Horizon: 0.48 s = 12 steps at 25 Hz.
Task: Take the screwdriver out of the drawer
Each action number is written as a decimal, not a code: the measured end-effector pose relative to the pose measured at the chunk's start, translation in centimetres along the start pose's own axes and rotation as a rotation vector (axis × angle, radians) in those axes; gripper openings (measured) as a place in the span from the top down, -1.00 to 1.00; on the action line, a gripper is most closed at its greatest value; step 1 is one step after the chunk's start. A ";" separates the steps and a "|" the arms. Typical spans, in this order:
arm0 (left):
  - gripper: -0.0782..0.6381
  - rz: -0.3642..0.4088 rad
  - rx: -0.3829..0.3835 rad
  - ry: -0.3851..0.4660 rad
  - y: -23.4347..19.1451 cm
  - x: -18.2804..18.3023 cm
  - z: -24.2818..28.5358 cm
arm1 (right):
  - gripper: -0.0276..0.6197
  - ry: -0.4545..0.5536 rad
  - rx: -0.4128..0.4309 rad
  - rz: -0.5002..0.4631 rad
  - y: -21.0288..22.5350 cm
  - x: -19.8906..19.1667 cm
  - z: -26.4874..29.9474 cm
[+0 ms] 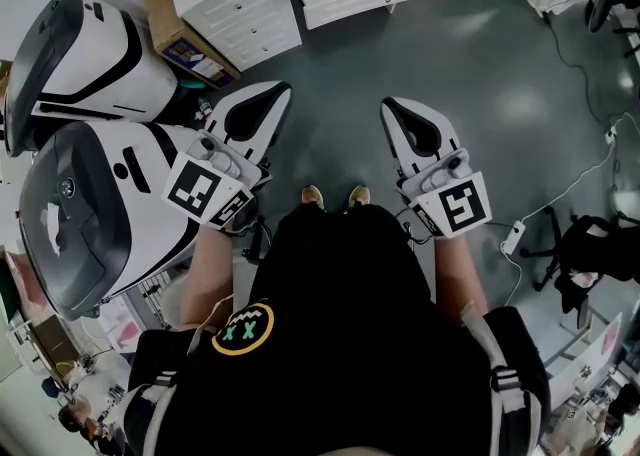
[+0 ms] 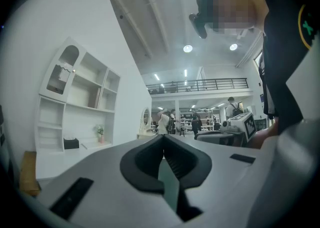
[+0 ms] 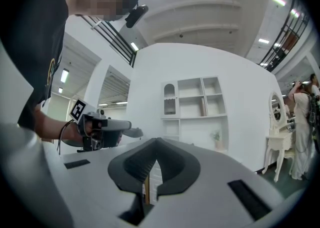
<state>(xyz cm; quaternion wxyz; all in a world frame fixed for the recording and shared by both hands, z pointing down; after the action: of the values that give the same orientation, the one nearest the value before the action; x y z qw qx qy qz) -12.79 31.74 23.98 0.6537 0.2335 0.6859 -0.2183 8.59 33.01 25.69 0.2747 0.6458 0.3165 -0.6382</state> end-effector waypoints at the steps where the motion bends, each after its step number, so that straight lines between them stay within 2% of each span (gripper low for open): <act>1: 0.73 0.000 0.001 -0.001 -0.1 0.0 0.0 | 0.83 0.001 -0.001 -0.001 0.1 0.0 0.0; 5: 0.73 -0.002 0.002 -0.004 -0.2 -0.1 0.1 | 0.82 0.010 0.001 0.001 0.2 0.1 0.1; 12: 0.73 -0.003 -0.003 -0.004 -0.4 -0.2 0.4 | 0.58 0.011 0.021 0.005 0.1 0.0 0.3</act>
<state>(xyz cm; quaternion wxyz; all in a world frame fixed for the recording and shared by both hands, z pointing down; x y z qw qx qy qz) -12.72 31.16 24.13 0.6551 0.2312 0.6853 -0.2186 8.49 32.72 25.64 0.2676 0.6529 0.3099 -0.6373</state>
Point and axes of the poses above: the fingertips, and each gripper's own axes: z forward along the fingers, y to its right, x out of its top, the point moved 6 cm from there along -z, backward along the fingers, and after that the axes turned 5 degrees about -x, right-handed, at the moved point
